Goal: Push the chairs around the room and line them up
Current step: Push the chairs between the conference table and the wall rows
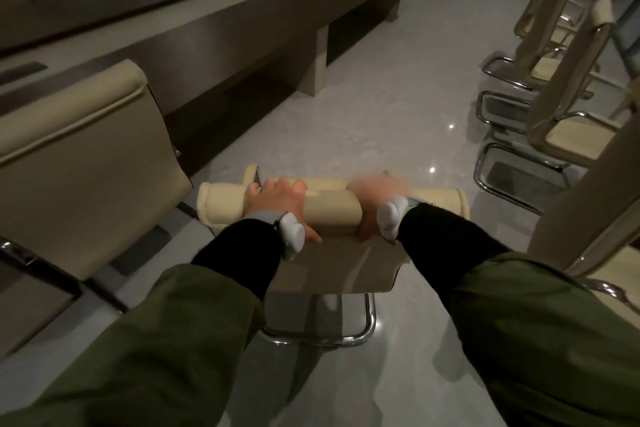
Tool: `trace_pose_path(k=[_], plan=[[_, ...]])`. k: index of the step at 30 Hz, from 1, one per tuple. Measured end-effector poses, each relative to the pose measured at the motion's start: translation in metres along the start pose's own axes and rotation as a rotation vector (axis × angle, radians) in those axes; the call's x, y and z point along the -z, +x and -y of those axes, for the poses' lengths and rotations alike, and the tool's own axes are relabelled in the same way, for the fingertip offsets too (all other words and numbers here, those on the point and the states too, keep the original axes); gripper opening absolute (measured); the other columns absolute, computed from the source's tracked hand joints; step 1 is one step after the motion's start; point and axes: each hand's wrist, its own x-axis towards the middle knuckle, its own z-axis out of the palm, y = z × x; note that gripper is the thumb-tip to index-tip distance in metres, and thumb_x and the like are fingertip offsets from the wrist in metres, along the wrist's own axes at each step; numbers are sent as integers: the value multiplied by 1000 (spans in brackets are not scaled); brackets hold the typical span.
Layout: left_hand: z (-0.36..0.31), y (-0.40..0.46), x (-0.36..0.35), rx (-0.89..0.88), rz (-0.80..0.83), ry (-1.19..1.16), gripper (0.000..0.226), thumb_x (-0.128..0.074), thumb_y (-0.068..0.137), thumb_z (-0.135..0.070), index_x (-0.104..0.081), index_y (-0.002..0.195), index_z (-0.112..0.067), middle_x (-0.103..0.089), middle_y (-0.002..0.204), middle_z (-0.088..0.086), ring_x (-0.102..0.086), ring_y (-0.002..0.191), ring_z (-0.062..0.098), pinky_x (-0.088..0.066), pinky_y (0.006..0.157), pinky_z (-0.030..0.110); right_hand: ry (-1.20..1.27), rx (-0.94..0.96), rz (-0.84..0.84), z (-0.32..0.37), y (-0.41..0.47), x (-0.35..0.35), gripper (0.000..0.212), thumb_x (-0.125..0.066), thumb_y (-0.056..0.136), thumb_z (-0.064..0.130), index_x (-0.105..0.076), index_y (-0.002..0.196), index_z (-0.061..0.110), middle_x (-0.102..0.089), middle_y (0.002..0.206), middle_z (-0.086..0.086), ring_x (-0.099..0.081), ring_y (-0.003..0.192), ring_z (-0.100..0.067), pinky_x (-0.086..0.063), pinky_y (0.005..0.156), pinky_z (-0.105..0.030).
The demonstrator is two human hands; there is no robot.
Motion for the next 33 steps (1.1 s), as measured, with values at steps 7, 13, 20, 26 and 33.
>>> trace_pose_path(k=[7, 13, 20, 26, 33], plan=[[-45, 31, 9, 112, 80, -55, 87, -77, 54, -79, -47, 119, -30, -55, 121, 2, -47, 123, 29, -33, 99, 52, -36, 139, -5, -56, 21, 12, 90, -85, 49, 60, -47, 126, 36, -56, 117, 0, -56, 110, -29, -38, 99, -47], [-70, 55, 10, 200, 70, -34, 89, -75, 50, -82, -47, 118, -32, -54, 119, 1, -48, 120, 29, -32, 97, 50, -43, 189, -26, -90, 49, 8, 89, -81, 44, 64, -44, 122, 40, -54, 109, 1, -56, 101, -30, -38, 93, -48], [-76, 103, 21, 225, 93, -44, 94, -76, 48, -82, -47, 123, -32, -54, 120, 2, -47, 120, 30, -32, 99, 52, -11, 239, -65, -118, 93, 20, 86, -81, 48, 59, -45, 123, 40, -53, 113, 1, -54, 103, -28, -34, 89, -44], [-54, 151, 30, 222, 84, -55, 94, -76, 48, -81, -47, 123, -32, -53, 119, 0, -47, 120, 30, -32, 100, 53, -6, 242, -74, -120, 144, 33, 84, -80, 49, 59, -46, 123, 39, -54, 112, 1, -54, 103, -28, -34, 88, -43], [-16, 209, 38, 210, 63, -43, 93, -74, 48, -84, -46, 121, -33, -53, 120, -1, -46, 122, 29, -32, 104, 52, -25, 202, -56, -108, 216, 47, 86, -80, 45, 62, -45, 121, 40, -53, 109, 1, -53, 101, -30, -31, 81, -42]])
